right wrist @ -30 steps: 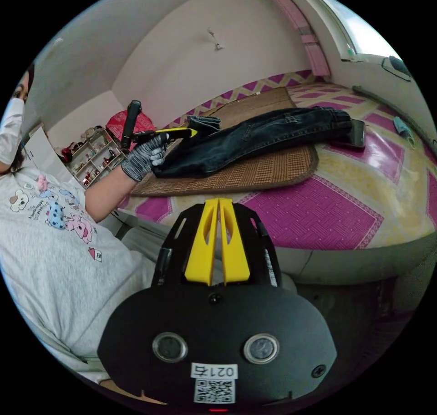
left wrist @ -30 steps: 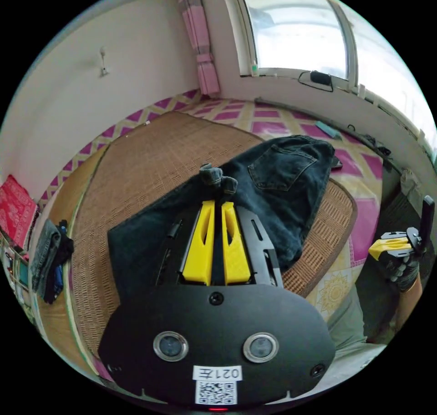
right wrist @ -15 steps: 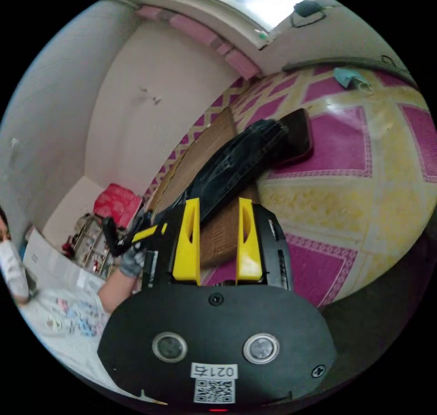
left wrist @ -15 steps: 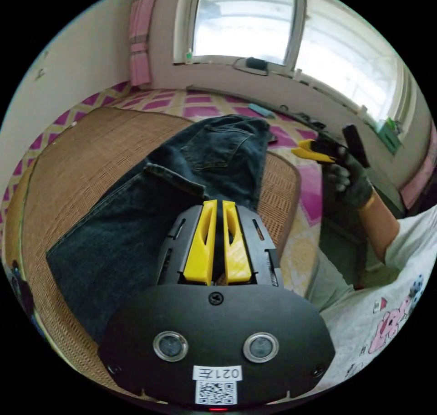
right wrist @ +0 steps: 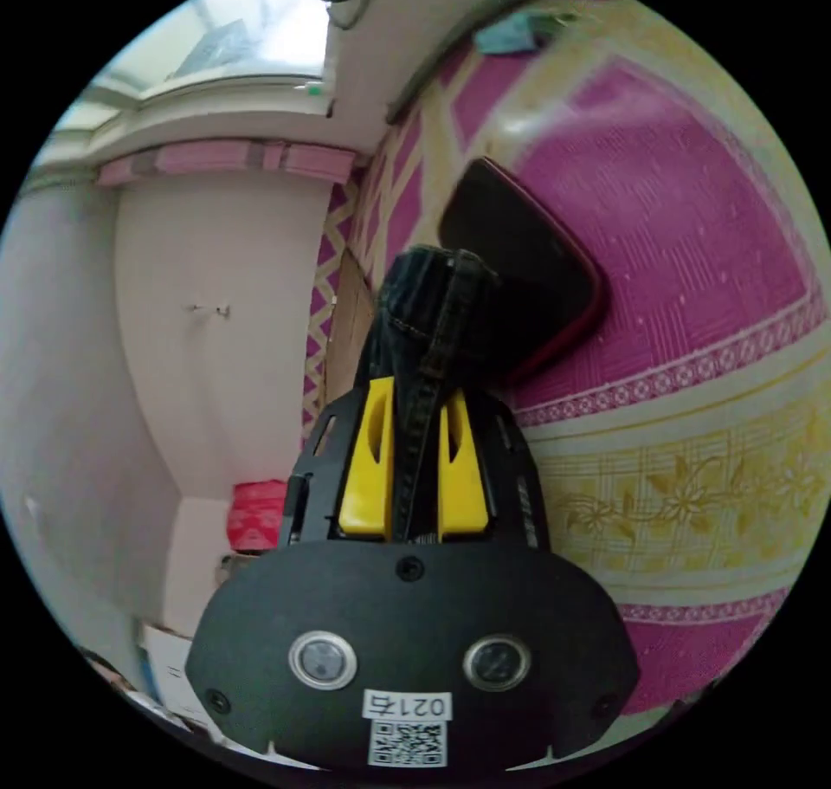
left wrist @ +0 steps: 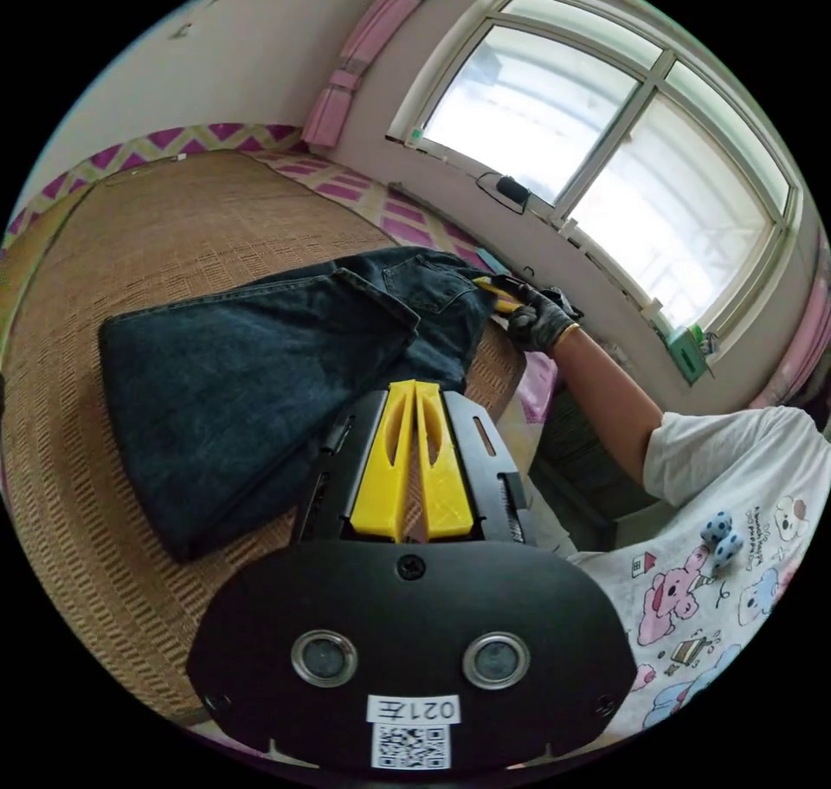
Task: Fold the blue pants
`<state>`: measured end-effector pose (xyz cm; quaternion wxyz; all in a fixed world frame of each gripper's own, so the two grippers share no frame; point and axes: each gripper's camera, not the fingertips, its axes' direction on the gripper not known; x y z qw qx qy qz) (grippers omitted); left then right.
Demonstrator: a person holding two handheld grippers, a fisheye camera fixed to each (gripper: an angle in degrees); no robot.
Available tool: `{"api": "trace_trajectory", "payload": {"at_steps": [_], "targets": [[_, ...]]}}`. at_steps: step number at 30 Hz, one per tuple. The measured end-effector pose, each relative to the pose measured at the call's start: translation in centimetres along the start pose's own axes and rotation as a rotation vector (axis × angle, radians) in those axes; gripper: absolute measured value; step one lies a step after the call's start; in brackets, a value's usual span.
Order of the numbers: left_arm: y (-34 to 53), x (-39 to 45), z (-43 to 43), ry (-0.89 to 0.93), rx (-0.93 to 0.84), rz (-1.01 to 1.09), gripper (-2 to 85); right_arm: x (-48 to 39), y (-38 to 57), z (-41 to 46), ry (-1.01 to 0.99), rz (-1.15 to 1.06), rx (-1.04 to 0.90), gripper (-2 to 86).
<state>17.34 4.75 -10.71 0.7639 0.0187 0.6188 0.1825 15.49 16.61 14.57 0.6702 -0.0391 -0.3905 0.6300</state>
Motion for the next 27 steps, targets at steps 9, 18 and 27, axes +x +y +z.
{"api": "trace_trajectory", "payload": {"at_steps": [9, 18, 27], "targets": [[5.4, -4.6, -10.7, -0.137, 0.088, -0.051, -1.0, -37.3, 25.4, 7.6, 0.425, -1.201, 0.121, 6.7], [10.8, -10.7, -17.4, -0.177, 0.140, -0.230, -1.0, -37.2, 59.1, 32.1, 0.689, -1.970, -0.185, 6.6], [10.7, -15.4, -22.1, -0.164, 0.203, -0.262, -1.0, -37.0, 62.8, 34.7, 0.709, -1.994, -0.100, 7.1]]}}
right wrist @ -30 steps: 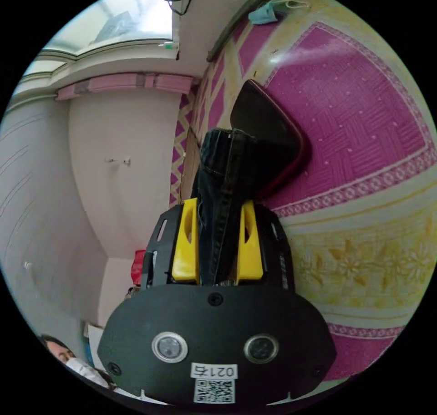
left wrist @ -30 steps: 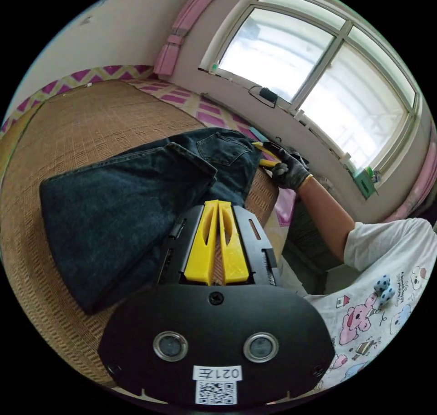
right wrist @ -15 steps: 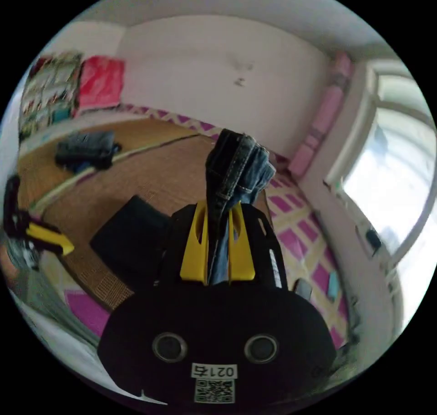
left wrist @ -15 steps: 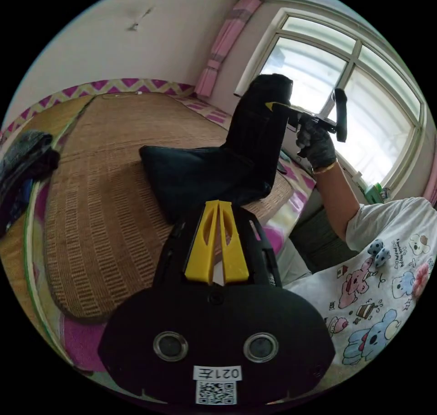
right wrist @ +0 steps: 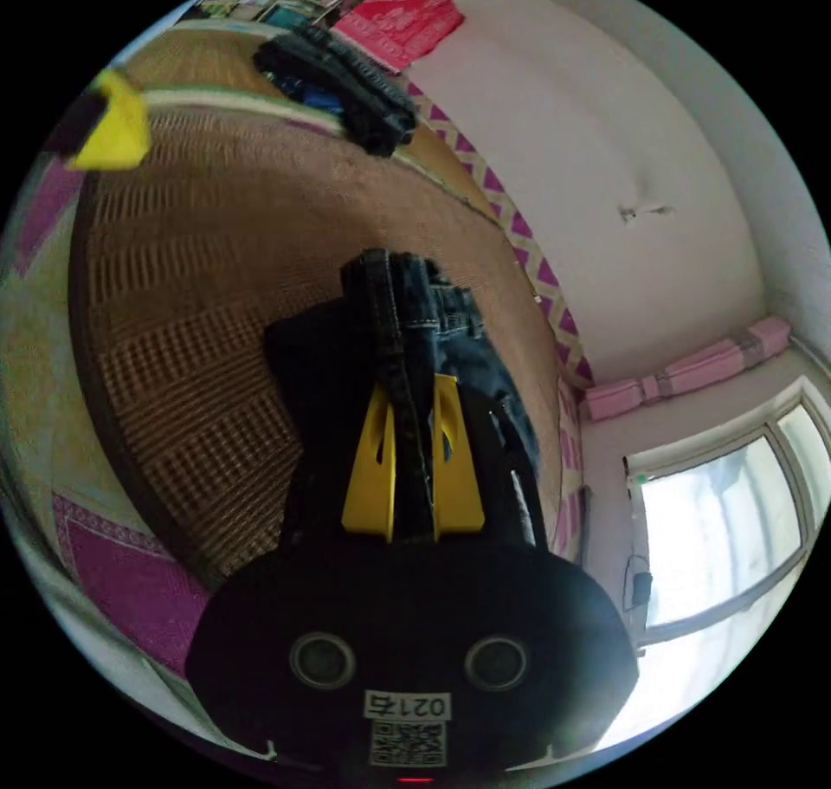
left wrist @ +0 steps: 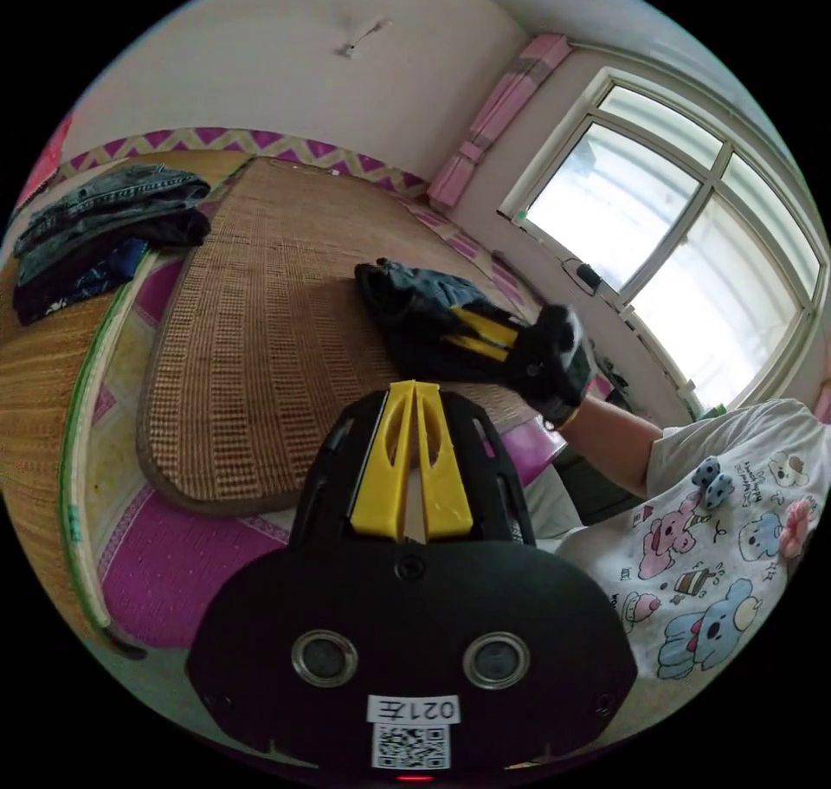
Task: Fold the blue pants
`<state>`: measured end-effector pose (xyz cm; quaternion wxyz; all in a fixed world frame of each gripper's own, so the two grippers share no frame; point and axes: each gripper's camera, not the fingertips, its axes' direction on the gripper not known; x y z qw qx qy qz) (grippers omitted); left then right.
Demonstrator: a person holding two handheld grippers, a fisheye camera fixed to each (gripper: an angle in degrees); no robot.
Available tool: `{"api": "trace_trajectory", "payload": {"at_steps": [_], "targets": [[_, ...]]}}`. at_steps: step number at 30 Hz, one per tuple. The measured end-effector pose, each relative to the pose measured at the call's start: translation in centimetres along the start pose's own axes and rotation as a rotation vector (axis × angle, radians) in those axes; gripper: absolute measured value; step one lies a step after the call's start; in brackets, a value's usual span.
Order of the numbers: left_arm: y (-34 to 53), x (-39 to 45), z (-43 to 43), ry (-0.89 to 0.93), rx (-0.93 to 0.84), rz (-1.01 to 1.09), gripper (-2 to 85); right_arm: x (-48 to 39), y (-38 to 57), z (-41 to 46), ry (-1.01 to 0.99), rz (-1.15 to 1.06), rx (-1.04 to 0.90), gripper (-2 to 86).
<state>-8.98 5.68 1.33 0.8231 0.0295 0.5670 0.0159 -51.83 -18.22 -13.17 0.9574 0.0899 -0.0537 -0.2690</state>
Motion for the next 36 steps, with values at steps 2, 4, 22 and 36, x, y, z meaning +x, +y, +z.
{"api": "trace_trajectory", "payload": {"at_steps": [2, 4, 22, 36], "targets": [[-1.6, -0.4, 0.5, 0.038, 0.004, 0.013, -1.0, -0.7, 0.2, 0.1, 0.037, -0.023, 0.003, 7.1], [-3.8, -0.6, 1.3, 0.060, 0.004, 0.024, -1.0, 0.0, 0.4, 0.1, -0.006, 0.008, -0.006, 7.3], [-14.3, -10.0, 4.9, -0.068, -0.032, -0.164, -1.0, 22.6, 22.7, 7.3, -0.529, 0.801, 0.033, 7.8], [-18.4, -12.0, 5.8, 0.061, -0.027, -0.112, -0.4, 28.6, 38.3, 19.1, -0.596, 0.925, -0.039, 6.4]]}}
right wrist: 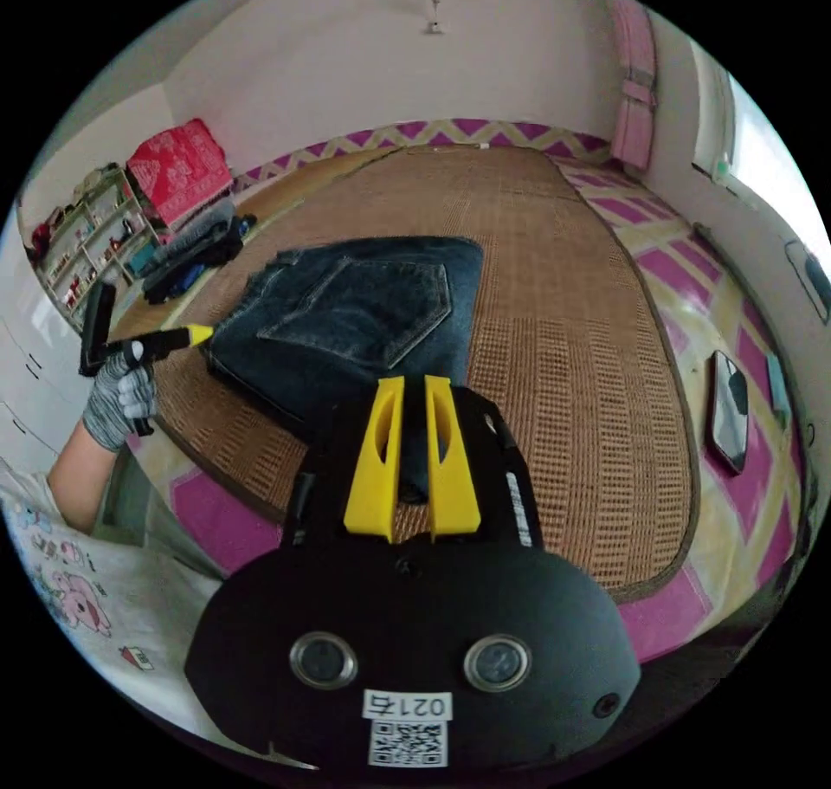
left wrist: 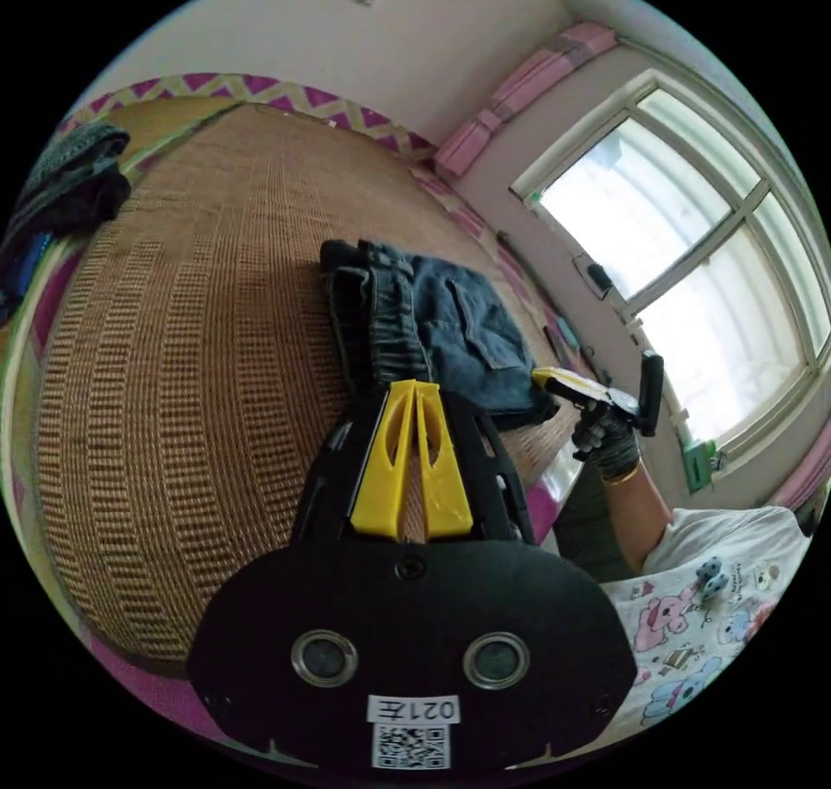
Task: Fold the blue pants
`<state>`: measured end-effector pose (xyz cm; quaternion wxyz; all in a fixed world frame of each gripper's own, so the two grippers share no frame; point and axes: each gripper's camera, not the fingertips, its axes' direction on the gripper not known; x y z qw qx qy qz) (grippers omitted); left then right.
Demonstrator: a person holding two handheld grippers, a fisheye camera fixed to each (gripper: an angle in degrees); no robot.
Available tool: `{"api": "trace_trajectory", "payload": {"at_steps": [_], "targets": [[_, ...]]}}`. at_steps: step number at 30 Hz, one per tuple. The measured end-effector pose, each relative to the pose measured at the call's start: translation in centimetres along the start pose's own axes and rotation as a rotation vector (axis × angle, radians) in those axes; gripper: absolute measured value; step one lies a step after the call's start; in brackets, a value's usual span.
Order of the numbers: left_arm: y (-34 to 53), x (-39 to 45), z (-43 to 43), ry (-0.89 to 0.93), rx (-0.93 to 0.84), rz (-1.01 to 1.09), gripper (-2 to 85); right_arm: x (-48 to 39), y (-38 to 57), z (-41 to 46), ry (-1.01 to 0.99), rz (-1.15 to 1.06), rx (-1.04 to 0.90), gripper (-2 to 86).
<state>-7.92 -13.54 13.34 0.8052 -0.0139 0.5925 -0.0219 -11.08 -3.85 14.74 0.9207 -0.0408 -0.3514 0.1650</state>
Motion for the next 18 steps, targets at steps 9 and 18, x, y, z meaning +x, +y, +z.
{"api": "trace_trajectory", "payload": {"at_steps": [9, 18], "targets": [[-5.5, -7.3, 3.2, 0.166, -0.217, -0.195, 15.7, 18.6, -6.1, 8.3, -0.424, 0.264, -0.289, 14.2], [-10.1, -7.4, 8.1, 0.173, -0.385, -0.161, 9.1, 24.5, -9.6, 14.5, -0.601, 0.286, -0.365, 9.9]]}}
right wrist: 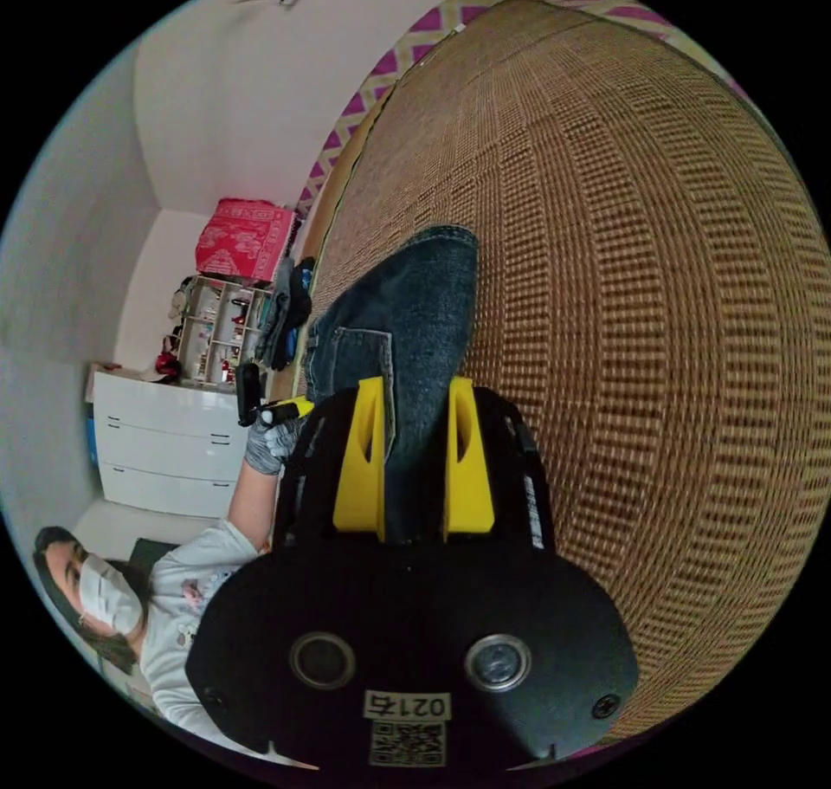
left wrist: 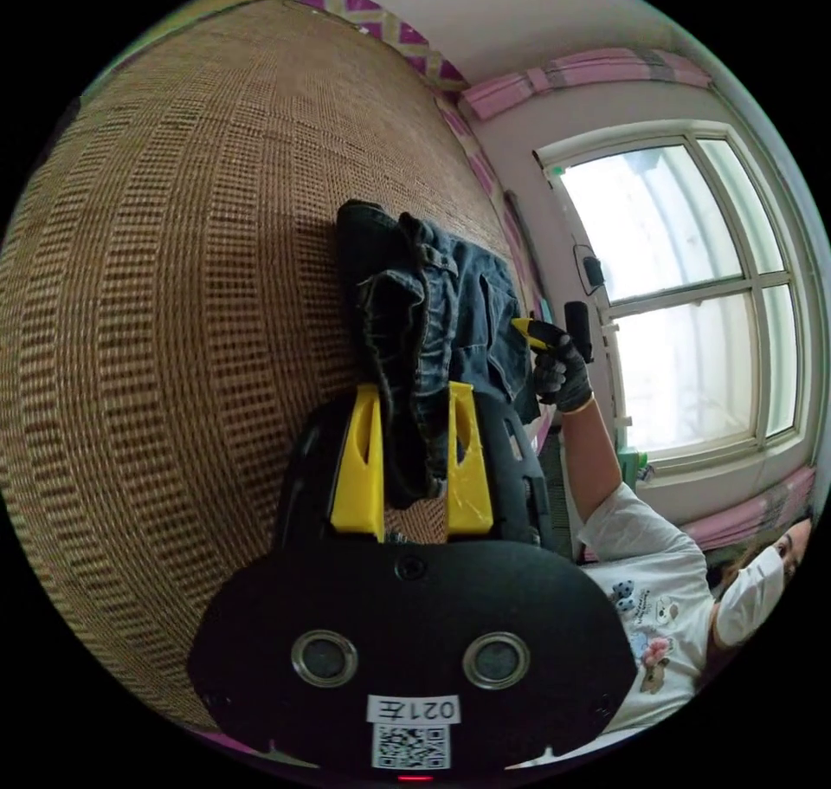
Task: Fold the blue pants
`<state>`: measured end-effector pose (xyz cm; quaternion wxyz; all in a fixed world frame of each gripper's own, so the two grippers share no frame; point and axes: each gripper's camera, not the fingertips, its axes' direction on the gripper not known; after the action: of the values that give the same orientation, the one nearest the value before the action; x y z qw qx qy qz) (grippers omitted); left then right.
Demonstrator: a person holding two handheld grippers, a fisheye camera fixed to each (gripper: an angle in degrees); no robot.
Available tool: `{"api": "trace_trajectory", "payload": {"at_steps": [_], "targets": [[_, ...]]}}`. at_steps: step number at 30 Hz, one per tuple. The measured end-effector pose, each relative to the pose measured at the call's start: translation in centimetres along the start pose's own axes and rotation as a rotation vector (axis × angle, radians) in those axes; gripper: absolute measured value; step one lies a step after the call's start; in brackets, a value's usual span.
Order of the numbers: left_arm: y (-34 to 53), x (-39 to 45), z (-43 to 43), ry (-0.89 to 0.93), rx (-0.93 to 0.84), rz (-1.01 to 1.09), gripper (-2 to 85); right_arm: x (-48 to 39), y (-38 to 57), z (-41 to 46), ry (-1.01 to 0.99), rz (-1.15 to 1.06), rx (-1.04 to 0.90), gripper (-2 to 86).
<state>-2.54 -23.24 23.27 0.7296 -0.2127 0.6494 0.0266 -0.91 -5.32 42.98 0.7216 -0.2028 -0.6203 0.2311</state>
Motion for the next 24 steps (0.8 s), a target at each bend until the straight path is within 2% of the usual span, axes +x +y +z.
{"api": "trace_trajectory", "payload": {"at_steps": [2, 7, 11, 15, 20, 24], "targets": [[-0.2, 0.2, 0.3, 0.002, 0.005, 0.009, 7.5, 0.4, 0.0, -0.3, 0.023, -0.020, 0.007, 8.5], [-0.1, 3.2, -0.9, 0.087, 0.097, 0.069, 5.7, 0.1, 0.3, -3.7, -0.068, -0.102, 0.048, 6.3], [-4.0, 7.8, -0.8, 0.069, 0.098, 0.181, 5.7, -0.7, -2.3, -9.9, -0.042, -0.143, 0.130, 6.2], [-12.3, 12.3, 2.4, 0.040, 0.087, 0.248, 5.9, 0.4, -8.3, -16.8, 0.063, -0.123, 0.217, 6.3], [-21.6, 15.8, 8.3, 0.022, 0.110, 0.234, 6.2, 2.0, -14.4, -23.1, 0.211, -0.054, 0.328, 6.4], [-26.0, 19.3, 13.0, -0.176, 0.148, 0.284, 6.3, 3.2, -17.4, -24.2, 0.388, 0.061, 0.411, 8.0]]}}
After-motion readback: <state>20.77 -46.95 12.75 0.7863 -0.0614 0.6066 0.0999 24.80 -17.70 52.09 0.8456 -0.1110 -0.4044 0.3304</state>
